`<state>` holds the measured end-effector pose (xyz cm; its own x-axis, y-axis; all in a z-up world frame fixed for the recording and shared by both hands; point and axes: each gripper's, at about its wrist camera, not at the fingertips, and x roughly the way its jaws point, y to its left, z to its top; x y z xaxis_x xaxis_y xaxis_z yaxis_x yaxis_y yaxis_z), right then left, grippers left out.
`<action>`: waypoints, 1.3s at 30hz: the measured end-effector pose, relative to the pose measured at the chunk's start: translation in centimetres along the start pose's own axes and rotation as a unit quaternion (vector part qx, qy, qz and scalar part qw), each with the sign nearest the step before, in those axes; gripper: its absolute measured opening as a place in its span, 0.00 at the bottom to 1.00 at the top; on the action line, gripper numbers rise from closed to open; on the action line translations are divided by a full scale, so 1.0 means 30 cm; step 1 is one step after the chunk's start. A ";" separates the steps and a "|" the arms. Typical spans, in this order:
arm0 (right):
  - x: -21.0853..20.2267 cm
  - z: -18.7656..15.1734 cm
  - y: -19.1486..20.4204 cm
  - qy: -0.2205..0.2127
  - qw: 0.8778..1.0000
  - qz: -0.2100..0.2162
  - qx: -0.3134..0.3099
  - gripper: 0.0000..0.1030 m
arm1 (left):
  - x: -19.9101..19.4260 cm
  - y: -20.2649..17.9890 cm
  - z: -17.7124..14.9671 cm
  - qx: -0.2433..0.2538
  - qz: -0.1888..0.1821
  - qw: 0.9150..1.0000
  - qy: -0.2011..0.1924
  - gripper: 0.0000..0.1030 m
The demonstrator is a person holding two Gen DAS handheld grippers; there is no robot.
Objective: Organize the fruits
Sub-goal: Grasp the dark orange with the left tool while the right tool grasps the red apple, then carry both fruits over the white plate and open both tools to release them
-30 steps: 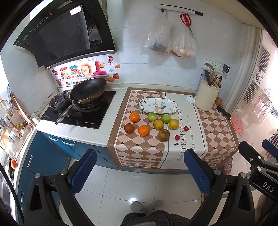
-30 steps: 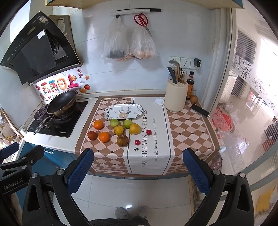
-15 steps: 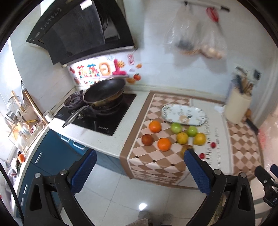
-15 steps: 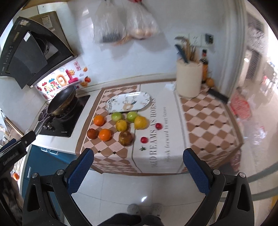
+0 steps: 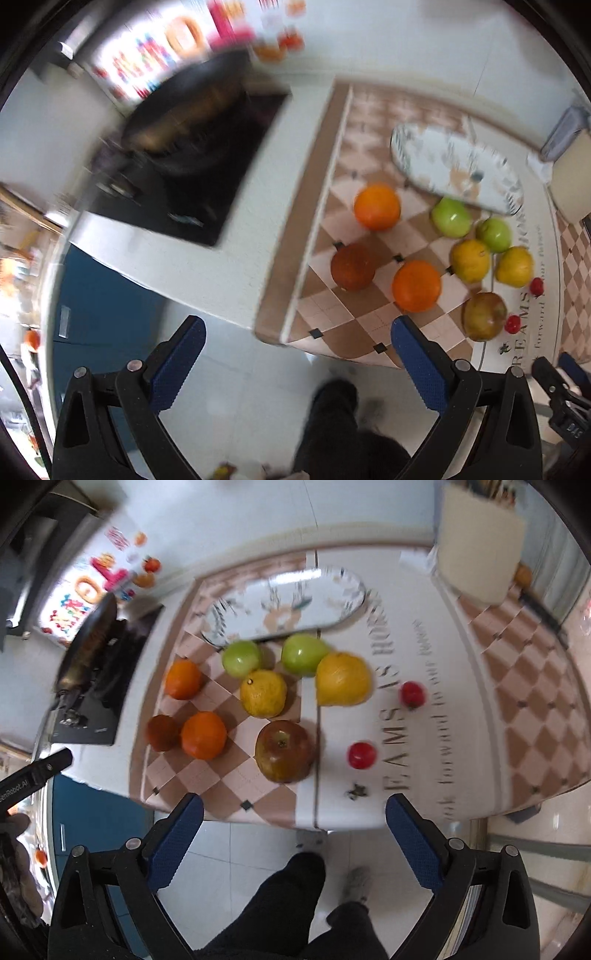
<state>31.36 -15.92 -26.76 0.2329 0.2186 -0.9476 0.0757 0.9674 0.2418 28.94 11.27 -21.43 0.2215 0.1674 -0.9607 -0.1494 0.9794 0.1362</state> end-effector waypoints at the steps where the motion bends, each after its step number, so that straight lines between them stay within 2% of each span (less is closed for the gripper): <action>1: 0.038 0.013 0.008 0.011 1.000 0.000 0.007 0.97 | 0.075 0.012 0.035 -0.001 -0.020 0.999 0.031 0.96; 3: 0.099 0.031 0.023 0.027 1.000 -0.005 0.015 0.97 | 0.157 0.016 0.072 -0.008 -0.042 0.997 0.068 0.86; 4: 0.135 0.041 0.033 0.037 0.999 -0.007 0.018 0.97 | 0.206 0.017 0.097 -0.012 -0.064 0.994 0.086 0.86; 9: 0.230 0.054 0.040 0.069 0.997 -0.018 0.040 0.96 | 0.348 -0.035 0.169 -0.003 -0.115 0.984 0.134 0.86; 14: 0.307 0.068 0.037 0.091 0.994 -0.015 0.067 0.94 | 0.426 -0.081 0.193 0.016 -0.136 0.978 0.158 0.85; 18: 0.344 0.074 0.043 0.099 0.992 -0.009 0.079 0.89 | 0.473 -0.112 0.185 0.032 -0.151 0.972 0.179 0.55; 20: 0.361 0.078 0.047 0.102 0.991 -0.004 0.084 0.83 | 0.483 -0.126 0.179 0.041 -0.156 0.970 0.180 0.51; 22: 0.380 0.086 0.052 0.102 0.991 -0.010 0.084 0.78 | 0.474 -0.142 0.175 0.054 -0.152 0.972 0.168 0.51; 24: 0.394 0.088 0.053 0.102 0.991 -0.020 0.083 0.77 | 0.464 -0.156 0.176 0.063 -0.147 0.974 0.161 0.51; 27: 0.390 0.090 0.046 0.099 0.992 -0.036 0.071 0.63 | 0.441 -0.169 0.182 0.070 -0.142 0.975 0.157 0.50; 34: 0.342 0.102 0.035 0.095 0.994 -0.020 0.057 0.63 | 0.393 -0.203 0.180 0.070 -0.140 0.977 0.146 0.50; 39: 0.202 0.171 0.044 0.068 0.997 0.017 0.042 0.63 | 0.198 -0.194 0.221 0.066 -0.165 0.977 0.115 0.50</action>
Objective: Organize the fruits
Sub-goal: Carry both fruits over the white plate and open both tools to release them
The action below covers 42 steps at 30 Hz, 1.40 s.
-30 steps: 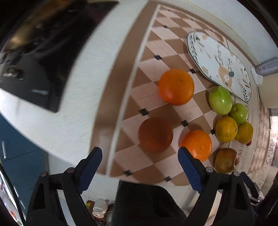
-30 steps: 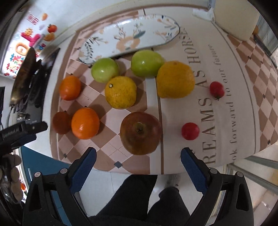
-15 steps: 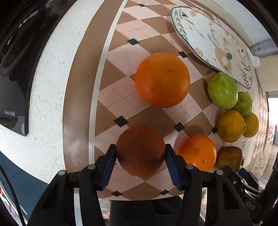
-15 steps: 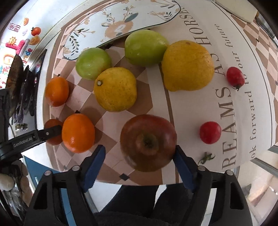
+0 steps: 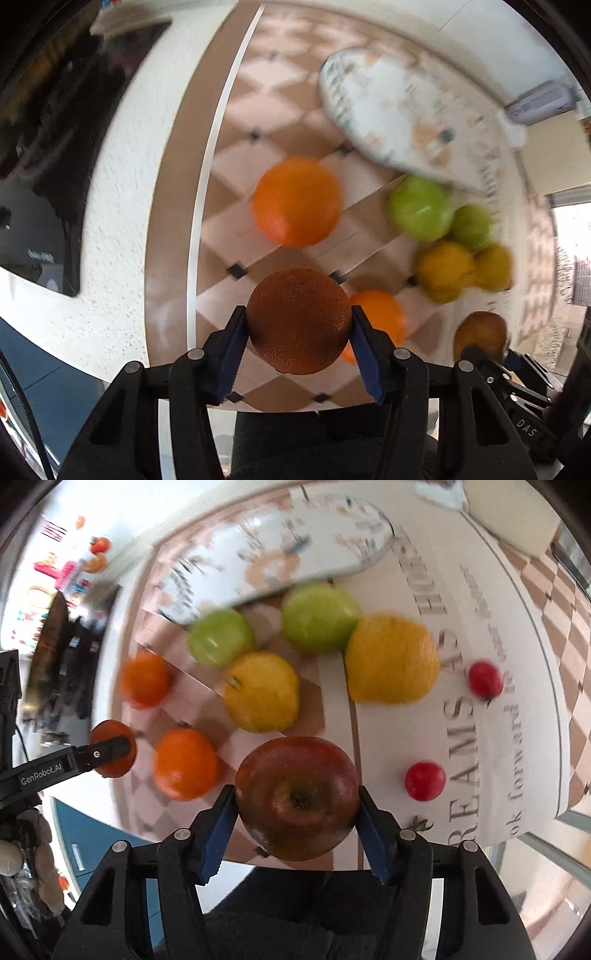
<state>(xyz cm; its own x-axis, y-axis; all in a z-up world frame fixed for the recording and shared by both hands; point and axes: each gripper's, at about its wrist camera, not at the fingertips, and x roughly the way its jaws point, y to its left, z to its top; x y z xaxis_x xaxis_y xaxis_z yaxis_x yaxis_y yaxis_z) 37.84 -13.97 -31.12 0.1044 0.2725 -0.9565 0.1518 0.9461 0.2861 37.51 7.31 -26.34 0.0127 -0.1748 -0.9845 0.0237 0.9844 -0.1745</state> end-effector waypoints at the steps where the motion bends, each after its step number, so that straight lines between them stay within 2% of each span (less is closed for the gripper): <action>1: -0.040 0.028 0.005 -0.013 1.000 0.007 -0.006 0.63 | -0.055 -0.025 0.017 -0.001 -0.009 1.000 -0.012 0.50; 5: -0.130 0.187 0.021 -0.052 0.998 0.019 -0.031 0.63 | -0.183 -0.121 0.140 -0.007 -0.038 0.998 -0.043 0.50; 8: -0.110 0.357 0.024 -0.062 0.997 0.011 -0.045 0.63 | -0.175 -0.191 0.275 -0.008 -0.034 0.998 -0.053 0.50; 13: 0.015 0.634 0.042 -0.055 0.996 -0.018 -0.073 0.63 | -0.033 -0.249 0.543 -0.031 -0.031 0.999 -0.018 0.50; 18: 0.140 0.789 0.050 -0.029 0.993 -0.046 -0.104 0.63 | 0.152 -0.280 0.709 -0.065 -0.043 0.996 0.036 0.50; 21: 0.191 0.829 0.055 -0.019 0.990 -0.059 -0.126 0.63 | 0.217 -0.279 0.766 -0.079 -0.040 0.995 0.055 0.50; 25: 0.239 0.856 0.057 -0.005 0.989 -0.062 -0.137 0.63 | 0.274 -0.272 0.788 -0.091 -0.042 0.992 0.076 0.50; 31: 0.267 0.879 0.059 0.020 0.989 -0.038 -0.142 0.64 | 0.303 -0.265 0.787 -0.106 -0.039 0.990 0.089 0.51; 32: 0.266 0.882 0.057 0.022 0.989 -0.035 -0.140 0.69 | 0.300 -0.263 0.787 -0.108 -0.039 0.990 0.087 0.51; 34: 0.256 0.885 0.053 0.022 0.990 -0.031 -0.136 0.82 | 0.290 -0.254 0.792 -0.110 -0.045 0.990 0.077 0.60; 35: 0.248 0.885 0.051 0.022 0.990 -0.029 -0.134 0.82 | 0.285 -0.258 0.792 -0.110 -0.044 0.990 0.074 0.75; 36: 0.237 0.883 0.047 0.022 0.991 -0.028 -0.131 0.82 | 0.278 -0.252 0.805 -0.109 -0.042 0.991 0.071 0.85; 40: 0.200 0.870 0.027 0.017 0.993 -0.034 -0.112 0.89 | 0.253 -0.253 0.795 -0.099 -0.029 0.993 0.060 0.86; 42: 0.171 0.850 0.012 0.014 0.994 -0.038 -0.101 0.89 | 0.232 -0.257 0.788 -0.092 -0.019 0.994 0.054 0.86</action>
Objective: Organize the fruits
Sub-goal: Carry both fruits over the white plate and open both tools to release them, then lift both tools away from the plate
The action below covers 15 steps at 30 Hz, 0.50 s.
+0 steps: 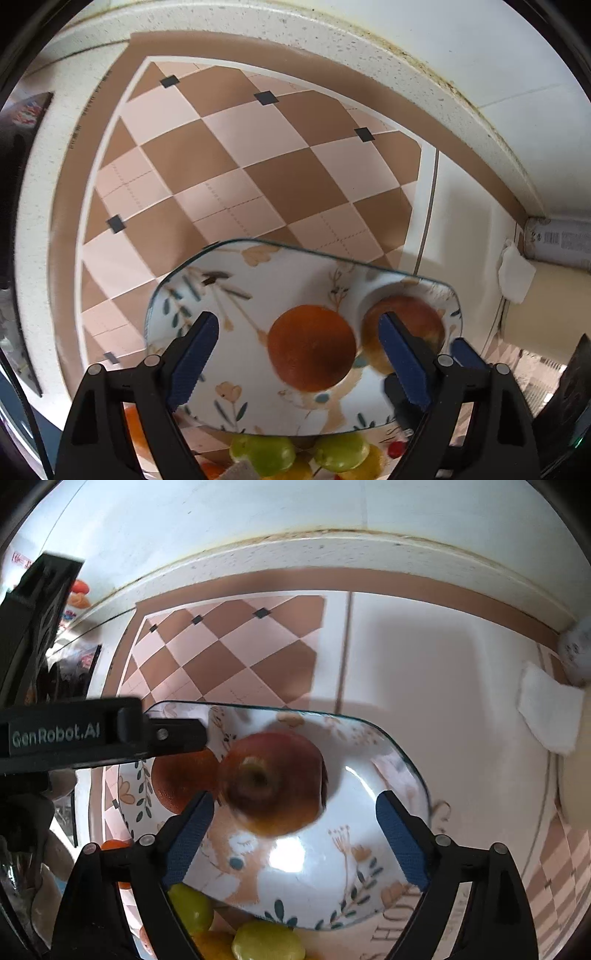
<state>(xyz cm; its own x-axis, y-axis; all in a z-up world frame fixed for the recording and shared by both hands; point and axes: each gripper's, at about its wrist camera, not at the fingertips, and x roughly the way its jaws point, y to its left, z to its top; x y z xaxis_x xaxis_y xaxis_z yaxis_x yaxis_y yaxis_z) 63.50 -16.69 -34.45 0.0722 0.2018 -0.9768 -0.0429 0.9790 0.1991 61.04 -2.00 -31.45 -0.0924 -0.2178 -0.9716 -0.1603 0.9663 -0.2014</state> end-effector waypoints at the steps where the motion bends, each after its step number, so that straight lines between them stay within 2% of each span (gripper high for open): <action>1: -0.018 -0.017 -0.005 -0.003 1.000 -0.002 0.005 0.89 | -0.018 0.000 -0.022 0.008 0.011 1.000 -0.009 0.86; 7: -0.095 -0.124 -0.021 -0.015 0.999 -0.034 0.025 0.89 | -0.135 0.007 -0.165 0.040 0.075 0.993 -0.079 0.86; 15: -0.220 -0.301 -0.026 -0.035 0.997 -0.055 0.040 0.89 | -0.260 0.023 -0.376 0.074 0.109 0.980 -0.146 0.86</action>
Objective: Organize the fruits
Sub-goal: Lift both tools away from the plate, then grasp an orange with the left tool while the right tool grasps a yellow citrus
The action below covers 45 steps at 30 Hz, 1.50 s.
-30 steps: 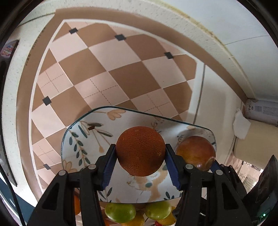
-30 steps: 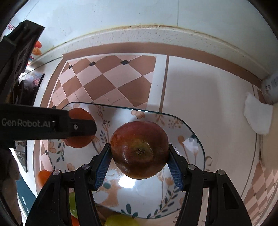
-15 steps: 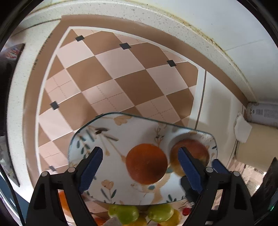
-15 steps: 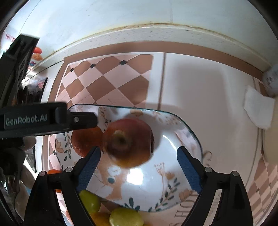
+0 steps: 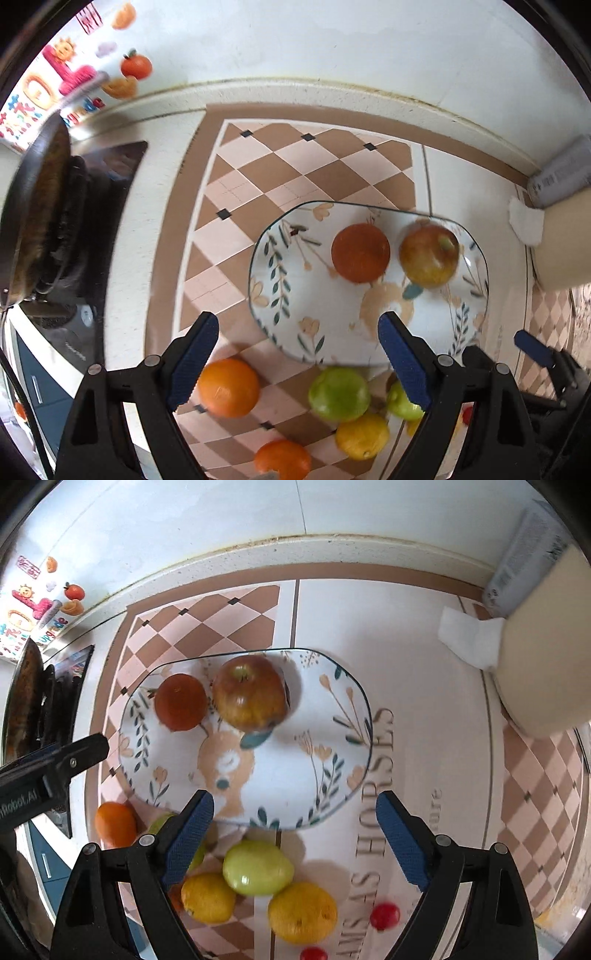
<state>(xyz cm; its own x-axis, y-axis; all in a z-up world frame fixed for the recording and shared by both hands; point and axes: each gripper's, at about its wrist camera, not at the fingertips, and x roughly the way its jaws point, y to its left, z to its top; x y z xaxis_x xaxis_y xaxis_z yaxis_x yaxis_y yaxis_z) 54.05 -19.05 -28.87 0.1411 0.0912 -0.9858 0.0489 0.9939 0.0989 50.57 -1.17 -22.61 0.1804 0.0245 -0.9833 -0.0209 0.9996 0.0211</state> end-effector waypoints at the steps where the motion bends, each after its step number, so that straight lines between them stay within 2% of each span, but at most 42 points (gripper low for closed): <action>1: -0.010 -0.005 0.009 -0.003 1.000 -0.001 -0.001 0.89 | -0.024 0.008 -0.020 0.004 -0.002 1.000 -0.006 0.86; 18: -0.414 -0.198 0.076 -0.081 0.997 0.006 -0.010 0.89 | -0.346 0.009 -0.223 0.032 -0.029 0.995 -0.084 0.86; 30: -0.594 -0.295 0.091 -0.114 0.993 0.035 -0.012 0.89 | -0.492 0.041 -0.324 0.023 -0.046 0.992 -0.113 0.86; 37: -0.569 -0.307 0.078 -0.103 0.993 0.051 -0.001 0.89 | -0.477 0.050 -0.346 0.017 -0.063 0.992 -0.104 0.87; 38: -0.550 -0.305 0.068 -0.097 0.994 0.052 0.003 0.89 | -0.464 0.047 -0.345 0.020 -0.064 0.993 -0.099 0.95; 39: -0.527 -0.303 0.055 -0.091 0.994 0.051 0.007 0.89 | -0.437 0.047 -0.346 0.023 -0.070 0.993 -0.089 0.99; 45: -0.271 -0.287 -0.052 -0.019 0.998 0.043 0.041 0.89 | -0.250 0.058 -0.370 0.016 -0.055 0.998 -0.028 0.99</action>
<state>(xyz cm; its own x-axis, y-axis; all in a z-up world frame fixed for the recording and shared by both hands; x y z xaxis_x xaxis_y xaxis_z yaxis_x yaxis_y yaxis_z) 44.31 -20.80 -22.19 0.1847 0.1725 -0.9675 0.1164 0.9737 0.1958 38.28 0.19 -17.22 0.2350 -0.0848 -0.9683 0.0324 0.9963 -0.0794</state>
